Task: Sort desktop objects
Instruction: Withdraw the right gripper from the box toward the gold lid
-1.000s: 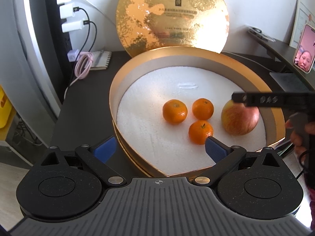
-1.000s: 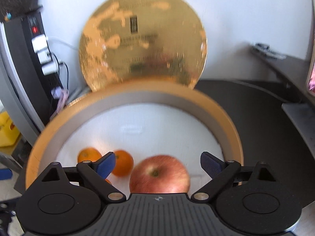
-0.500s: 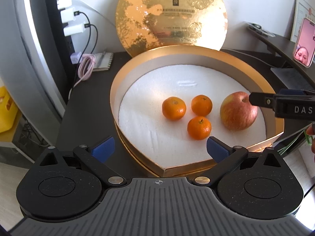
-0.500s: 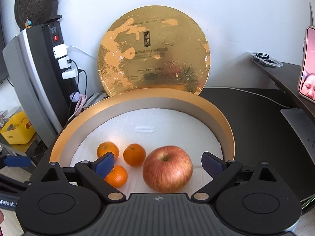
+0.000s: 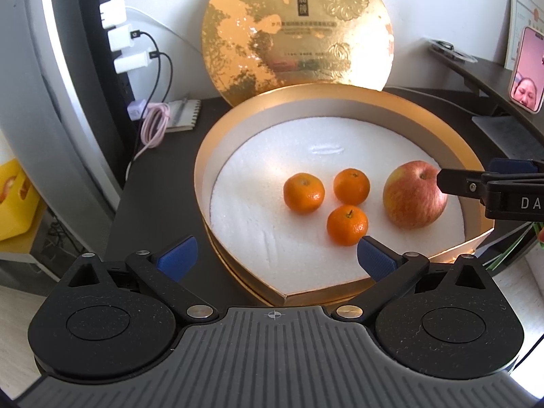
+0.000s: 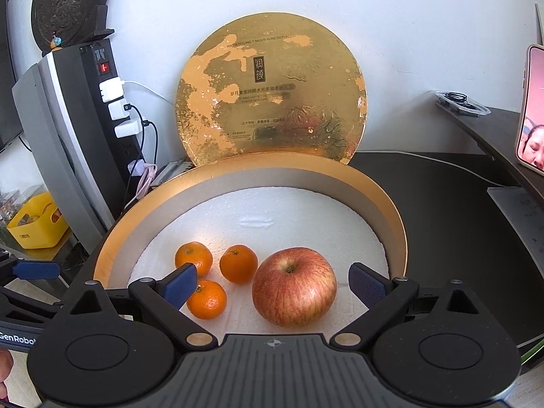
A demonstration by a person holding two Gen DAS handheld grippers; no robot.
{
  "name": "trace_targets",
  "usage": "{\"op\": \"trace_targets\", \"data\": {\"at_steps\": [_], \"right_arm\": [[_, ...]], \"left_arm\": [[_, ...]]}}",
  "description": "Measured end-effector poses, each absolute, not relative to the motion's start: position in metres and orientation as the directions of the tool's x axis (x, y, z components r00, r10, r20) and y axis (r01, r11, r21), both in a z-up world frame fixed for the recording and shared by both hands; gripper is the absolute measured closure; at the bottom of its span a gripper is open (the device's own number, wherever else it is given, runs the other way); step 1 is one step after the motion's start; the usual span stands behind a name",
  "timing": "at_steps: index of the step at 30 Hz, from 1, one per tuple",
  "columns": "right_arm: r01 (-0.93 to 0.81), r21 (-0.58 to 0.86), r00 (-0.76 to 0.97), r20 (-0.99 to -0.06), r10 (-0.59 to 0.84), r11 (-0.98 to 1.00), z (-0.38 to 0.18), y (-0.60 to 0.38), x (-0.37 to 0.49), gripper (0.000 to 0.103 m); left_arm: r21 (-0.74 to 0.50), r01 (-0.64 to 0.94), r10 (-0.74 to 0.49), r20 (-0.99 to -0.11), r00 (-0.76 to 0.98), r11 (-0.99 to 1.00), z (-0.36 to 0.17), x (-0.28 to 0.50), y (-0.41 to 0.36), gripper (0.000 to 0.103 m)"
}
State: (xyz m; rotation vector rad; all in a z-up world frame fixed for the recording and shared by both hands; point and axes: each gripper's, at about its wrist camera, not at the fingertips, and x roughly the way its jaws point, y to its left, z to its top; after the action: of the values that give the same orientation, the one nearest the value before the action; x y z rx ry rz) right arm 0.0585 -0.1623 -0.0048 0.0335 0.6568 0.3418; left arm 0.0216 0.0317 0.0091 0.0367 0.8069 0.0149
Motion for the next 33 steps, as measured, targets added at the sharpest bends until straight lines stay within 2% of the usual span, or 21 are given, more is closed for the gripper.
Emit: {"op": "trace_targets", "data": {"at_steps": [28,33], "right_arm": [[-0.326,0.135,0.745,-0.572,0.342,0.936,0.000,-0.160,0.061,0.006],[-0.330,0.132,0.761,-0.549,0.346,0.935,0.004,-0.166,0.071,0.006]], "left_arm": [[0.045,-0.021,0.047,-0.705,0.708,0.999,0.005,0.027,0.041,0.000],[-0.059,0.042,-0.071,-0.652,0.755,0.997,0.013,0.029,0.055,0.001]]}}
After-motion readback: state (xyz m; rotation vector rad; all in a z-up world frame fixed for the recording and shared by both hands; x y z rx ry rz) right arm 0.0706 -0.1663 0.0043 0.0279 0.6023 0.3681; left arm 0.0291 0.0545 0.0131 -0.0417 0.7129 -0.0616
